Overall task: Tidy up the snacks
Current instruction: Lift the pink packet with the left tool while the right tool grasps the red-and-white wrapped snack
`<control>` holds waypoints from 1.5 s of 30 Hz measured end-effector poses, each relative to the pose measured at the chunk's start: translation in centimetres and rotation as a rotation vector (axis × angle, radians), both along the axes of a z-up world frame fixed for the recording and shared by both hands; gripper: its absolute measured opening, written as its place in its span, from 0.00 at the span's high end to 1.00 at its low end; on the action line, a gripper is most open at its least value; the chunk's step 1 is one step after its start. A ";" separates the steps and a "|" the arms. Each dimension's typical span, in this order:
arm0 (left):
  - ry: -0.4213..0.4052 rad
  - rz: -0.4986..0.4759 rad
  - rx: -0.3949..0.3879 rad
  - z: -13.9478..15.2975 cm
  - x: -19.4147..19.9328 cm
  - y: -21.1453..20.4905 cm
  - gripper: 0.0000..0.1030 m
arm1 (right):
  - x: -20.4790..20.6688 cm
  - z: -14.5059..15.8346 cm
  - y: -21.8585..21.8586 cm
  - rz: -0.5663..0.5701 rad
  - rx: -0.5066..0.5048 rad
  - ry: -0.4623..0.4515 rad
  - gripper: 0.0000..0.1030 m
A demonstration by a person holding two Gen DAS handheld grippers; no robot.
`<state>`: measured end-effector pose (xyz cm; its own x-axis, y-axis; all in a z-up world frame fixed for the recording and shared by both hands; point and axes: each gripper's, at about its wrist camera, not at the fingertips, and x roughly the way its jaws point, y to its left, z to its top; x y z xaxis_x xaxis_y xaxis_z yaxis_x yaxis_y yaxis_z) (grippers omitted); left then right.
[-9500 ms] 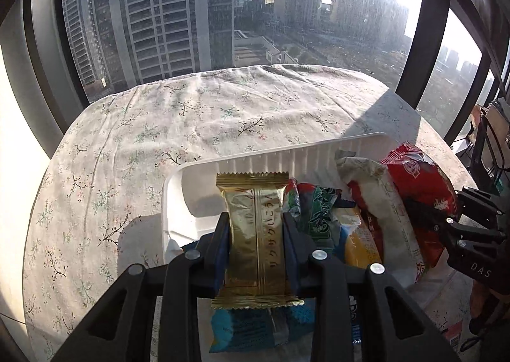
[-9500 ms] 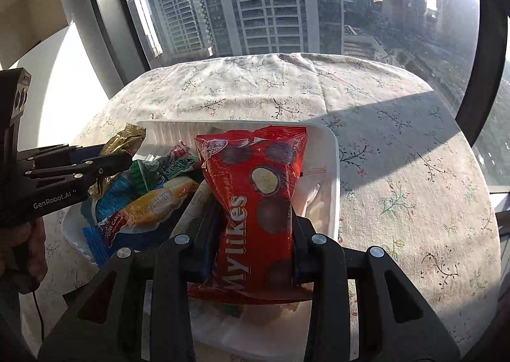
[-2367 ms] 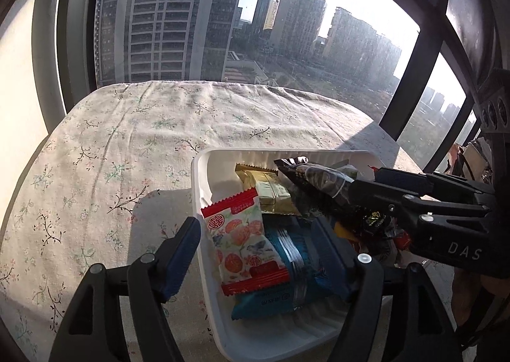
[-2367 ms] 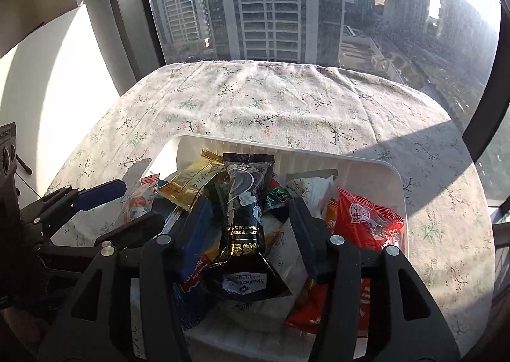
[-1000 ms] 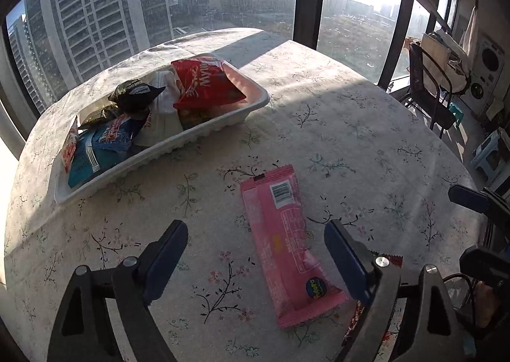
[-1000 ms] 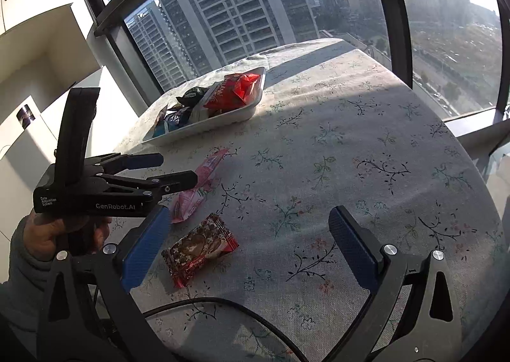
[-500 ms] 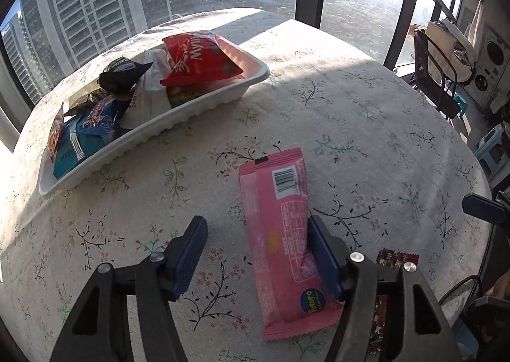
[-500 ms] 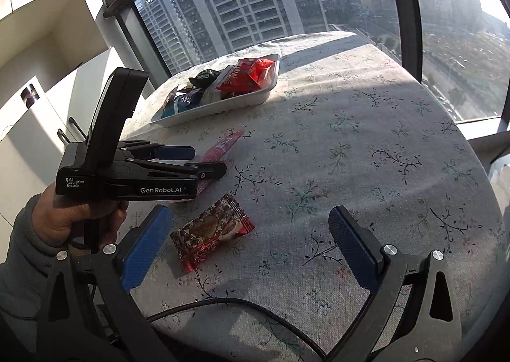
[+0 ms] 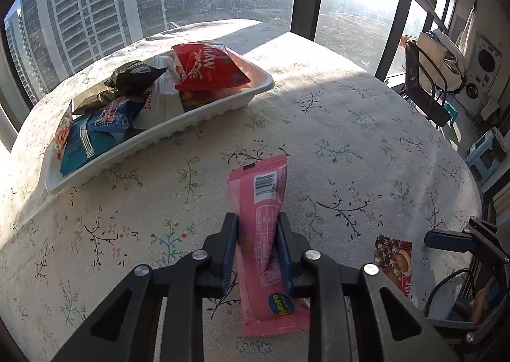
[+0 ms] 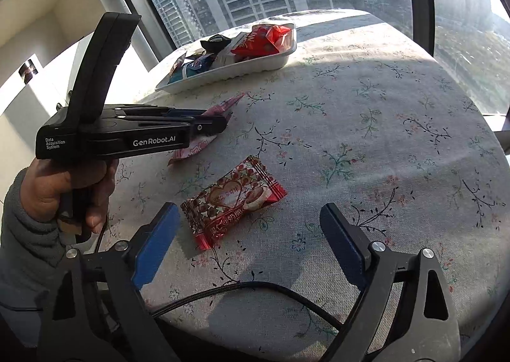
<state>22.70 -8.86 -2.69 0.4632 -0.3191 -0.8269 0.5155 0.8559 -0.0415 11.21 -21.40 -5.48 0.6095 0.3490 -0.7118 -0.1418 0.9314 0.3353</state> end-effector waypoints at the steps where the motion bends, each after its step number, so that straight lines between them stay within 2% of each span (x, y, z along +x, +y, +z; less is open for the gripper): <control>1: -0.004 0.012 -0.013 0.3 -0.1 0.8 0.79 | 0.2 -0.1 0.4 0.007 -0.003 0.008 0.25; 2: -0.007 0.021 -0.025 0.5 -0.2 1.3 0.79 | 0.3 -0.2 0.8 0.016 -0.010 0.017 0.31; 7: -0.017 0.066 -0.063 0.7 -0.9 4.0 0.79 | 1.2 -0.3 3.0 0.045 -0.058 0.024 0.35; 16: -0.035 0.084 -0.086 0.9 -1.8 5.8 0.80 | 3.3 -0.2 6.1 0.081 -0.174 0.017 0.45; 19: -0.041 0.090 -0.085 0.9 -2.0 6.4 0.81 | 3.7 -0.3 7.2 0.097 -0.236 0.001 0.51; 21: -0.043 0.093 -0.085 0.9 -2.1 6.7 0.81 | 3.8 -0.3 7.8 0.107 -0.285 -0.012 0.62; 22: -0.046 0.096 -0.084 0.9 -2.2 6.8 0.81 | 3.8 -0.3 7.9 0.109 -0.304 -0.019 0.63; 30: -0.067 0.099 -0.079 1.4 -2.6 7.0 0.83 | 3.8 -0.1 7.2 0.122 -0.296 -0.024 0.72; 41: -0.078 0.124 -0.101 1.9 -2.5 7.9 0.84 | 4.6 2.7 4.8 0.075 -0.222 -0.095 0.73; 45: -0.075 0.115 -0.081 1.8 -2.5 7.7 0.84 | 4.7 2.9 4.7 0.082 -0.211 -0.101 0.73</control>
<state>20.23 -1.12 -0.91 0.5597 -0.3246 -0.7625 0.4185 0.9049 -0.0780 15.92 -16.70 -2.61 0.6571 0.2498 -0.7112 -0.2422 0.9634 0.1145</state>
